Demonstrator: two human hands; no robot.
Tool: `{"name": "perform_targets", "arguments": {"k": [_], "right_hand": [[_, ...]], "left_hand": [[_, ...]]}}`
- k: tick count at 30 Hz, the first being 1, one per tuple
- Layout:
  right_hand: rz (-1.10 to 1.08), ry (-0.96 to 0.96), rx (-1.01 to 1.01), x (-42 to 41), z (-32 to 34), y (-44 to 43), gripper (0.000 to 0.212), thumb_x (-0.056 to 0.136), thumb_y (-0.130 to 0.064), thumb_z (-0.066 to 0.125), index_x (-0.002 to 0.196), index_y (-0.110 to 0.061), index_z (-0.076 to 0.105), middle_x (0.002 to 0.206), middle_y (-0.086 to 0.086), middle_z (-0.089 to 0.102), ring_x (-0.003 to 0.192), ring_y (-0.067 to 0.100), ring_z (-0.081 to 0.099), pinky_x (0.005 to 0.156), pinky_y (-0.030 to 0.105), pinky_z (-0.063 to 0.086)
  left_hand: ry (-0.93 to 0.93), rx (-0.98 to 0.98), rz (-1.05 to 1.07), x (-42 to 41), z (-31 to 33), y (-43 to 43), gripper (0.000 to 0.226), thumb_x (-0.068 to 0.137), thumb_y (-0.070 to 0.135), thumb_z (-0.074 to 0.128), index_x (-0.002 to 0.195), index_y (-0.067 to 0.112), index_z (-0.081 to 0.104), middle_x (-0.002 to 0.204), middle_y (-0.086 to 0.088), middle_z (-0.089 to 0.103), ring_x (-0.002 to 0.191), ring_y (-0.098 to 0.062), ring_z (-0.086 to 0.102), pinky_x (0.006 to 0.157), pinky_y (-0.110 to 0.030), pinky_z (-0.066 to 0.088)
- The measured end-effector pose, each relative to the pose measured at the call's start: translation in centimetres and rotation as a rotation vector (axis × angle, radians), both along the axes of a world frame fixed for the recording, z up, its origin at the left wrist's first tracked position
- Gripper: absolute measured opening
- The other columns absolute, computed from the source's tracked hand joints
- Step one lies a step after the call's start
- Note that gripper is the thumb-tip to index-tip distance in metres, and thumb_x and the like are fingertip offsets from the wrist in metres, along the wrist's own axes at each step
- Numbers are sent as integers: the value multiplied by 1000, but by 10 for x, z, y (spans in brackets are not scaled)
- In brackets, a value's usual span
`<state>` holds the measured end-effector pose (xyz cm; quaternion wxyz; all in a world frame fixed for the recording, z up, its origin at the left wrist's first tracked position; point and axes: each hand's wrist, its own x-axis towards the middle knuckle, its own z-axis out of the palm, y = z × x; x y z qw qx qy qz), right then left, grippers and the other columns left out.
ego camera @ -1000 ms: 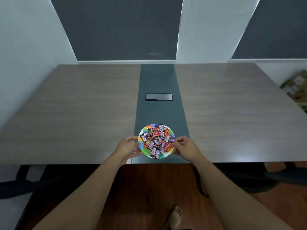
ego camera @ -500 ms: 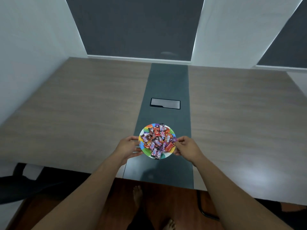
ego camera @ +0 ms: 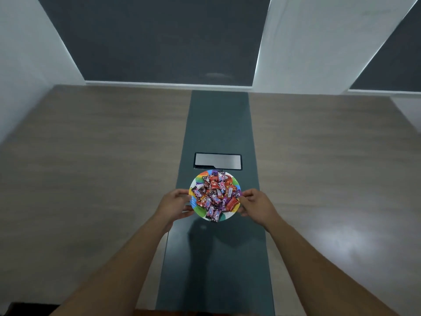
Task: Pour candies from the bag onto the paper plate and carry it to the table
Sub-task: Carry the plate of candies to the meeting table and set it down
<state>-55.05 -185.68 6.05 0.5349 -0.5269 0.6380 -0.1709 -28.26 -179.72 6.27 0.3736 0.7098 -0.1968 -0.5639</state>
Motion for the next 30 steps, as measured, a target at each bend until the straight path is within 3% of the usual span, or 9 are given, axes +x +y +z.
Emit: {"name": "perform_targets", "arguments": {"k": [5, 8, 12, 15, 18, 21, 26, 30], "right_hand": [[-74, 10, 55, 17, -19, -61, 28, 103, -31, 69, 115, -6, 65, 99, 10, 81, 92, 32, 82, 85, 49, 68], [-103, 1, 65, 25, -31, -91, 17, 102, -28, 70, 105, -12, 64, 93, 5, 78, 78, 21, 78, 84, 49, 66], [-102, 20, 93, 34, -48, -130, 12, 103, -24, 68, 96, -17, 62, 89, 5, 76, 78, 23, 75, 88, 53, 64], [-93, 40, 106, 38, -64, -160, 10, 104, -24, 66, 102, -15, 64, 88, 2, 75, 77, 23, 77, 89, 53, 64], [-77, 89, 112, 43, -85, -188, 9, 103, -27, 66, 100, -19, 65, 88, 3, 77, 91, 34, 82, 90, 53, 64], [-58, 135, 123, 46, -109, -214, 17, 102, -28, 66, 111, -14, 69, 98, 8, 81, 93, 33, 82, 91, 51, 65], [-35, 205, 126, 49, -145, -245, 24, 103, -26, 66, 117, -6, 70, 91, 8, 79, 61, 13, 70, 66, 28, 57], [-12, 262, 130, 53, -164, -263, 22, 104, -25, 64, 118, -9, 71, 101, 13, 83, 62, 13, 68, 55, 24, 48]], "left_hand": [[-32, 18, -79, 19, -19, -74, 16, 98, 10, 67, 111, 14, 73, 105, -15, 82, 87, -30, 80, 80, -40, 68], [-52, 27, -106, 28, -29, -111, 16, 97, 11, 68, 111, 14, 73, 99, -12, 83, 80, -26, 79, 80, -41, 68], [-72, 54, -124, 36, -41, -155, 13, 98, 10, 69, 110, 12, 73, 94, -11, 82, 75, -25, 77, 78, -40, 67], [-92, 91, -120, 37, -56, -186, 9, 99, 10, 68, 108, 13, 71, 101, -16, 81, 82, -29, 77, 88, -47, 65], [-125, 137, -112, 38, -75, -213, 17, 100, 10, 68, 116, 8, 70, 108, -19, 80, 93, -36, 79, 85, -45, 64], [-139, 173, -102, 39, -95, -237, 20, 99, 10, 69, 119, 5, 70, 110, -23, 80, 92, -37, 79, 77, -40, 63], [-150, 224, -91, 40, -128, -269, 20, 98, 10, 70, 118, 5, 70, 108, -23, 81, 90, -36, 79, 78, -40, 63], [-142, 250, -83, 40, -149, -285, 22, 99, 7, 67, 120, 2, 69, 113, -27, 79, 83, -34, 73, 69, -34, 60]]}}
